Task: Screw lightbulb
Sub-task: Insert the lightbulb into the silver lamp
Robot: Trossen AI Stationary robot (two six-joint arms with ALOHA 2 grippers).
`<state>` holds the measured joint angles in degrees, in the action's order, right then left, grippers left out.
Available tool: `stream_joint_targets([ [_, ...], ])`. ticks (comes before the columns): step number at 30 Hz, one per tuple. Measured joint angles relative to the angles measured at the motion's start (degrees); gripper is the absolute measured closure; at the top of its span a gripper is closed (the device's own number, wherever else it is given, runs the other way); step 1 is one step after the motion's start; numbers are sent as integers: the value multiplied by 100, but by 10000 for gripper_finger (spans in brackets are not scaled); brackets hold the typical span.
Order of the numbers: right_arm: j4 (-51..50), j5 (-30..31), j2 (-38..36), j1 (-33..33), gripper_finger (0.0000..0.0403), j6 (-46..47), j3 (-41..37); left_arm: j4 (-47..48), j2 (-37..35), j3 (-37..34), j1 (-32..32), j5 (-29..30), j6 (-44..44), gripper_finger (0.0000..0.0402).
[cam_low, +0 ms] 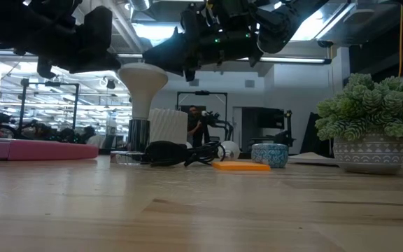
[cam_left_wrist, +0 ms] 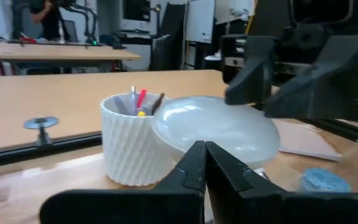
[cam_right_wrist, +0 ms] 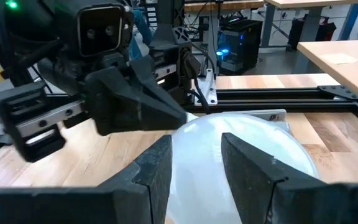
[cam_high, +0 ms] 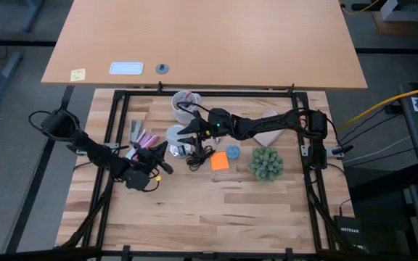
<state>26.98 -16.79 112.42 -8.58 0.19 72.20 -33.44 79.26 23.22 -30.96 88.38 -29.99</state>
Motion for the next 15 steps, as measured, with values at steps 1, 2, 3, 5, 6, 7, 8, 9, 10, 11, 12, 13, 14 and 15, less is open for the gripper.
stream_joint_targets([
  [1,-2,-54,0,0,260,2,0,3,0,0,0,55,33,401],
  [2,-2,-96,0,0,260,8,0,2,0,0,1,100,73,401],
  [3,-2,-124,0,0,260,42,0,1,0,0,14,138,137,401],
  [5,-2,-168,0,0,260,120,0,2,0,0,74,167,206,401],
  [6,-4,-185,0,0,260,129,0,3,0,0,120,178,247,401],
  [7,-6,-185,0,-2,260,129,0,1,0,0,172,188,313,401],
  [8,-7,-187,0,0,260,129,0,1,0,0,220,200,352,401],
  [9,-7,-189,0,0,260,129,0,-2,0,0,268,203,400,401],
  [10,-7,-191,0,0,260,129,0,-13,-1,0,304,203,474,401],
  [11,-7,-193,0,0,260,131,0,-21,-11,0,323,203,514,401],
  [12,-7,-191,0,0,260,130,0,-46,-37,0,330,195,594,401],
  [13,-6,-191,0,0,260,131,-2,-84,-74,0,318,178,679,401],
  [14,-4,-191,0,0,260,129,0,-180,-126,0,282,168,846,401],
  [15,-6,-191,0,0,260,129,-2,-325,-186,0,234,161,1066,401],
])
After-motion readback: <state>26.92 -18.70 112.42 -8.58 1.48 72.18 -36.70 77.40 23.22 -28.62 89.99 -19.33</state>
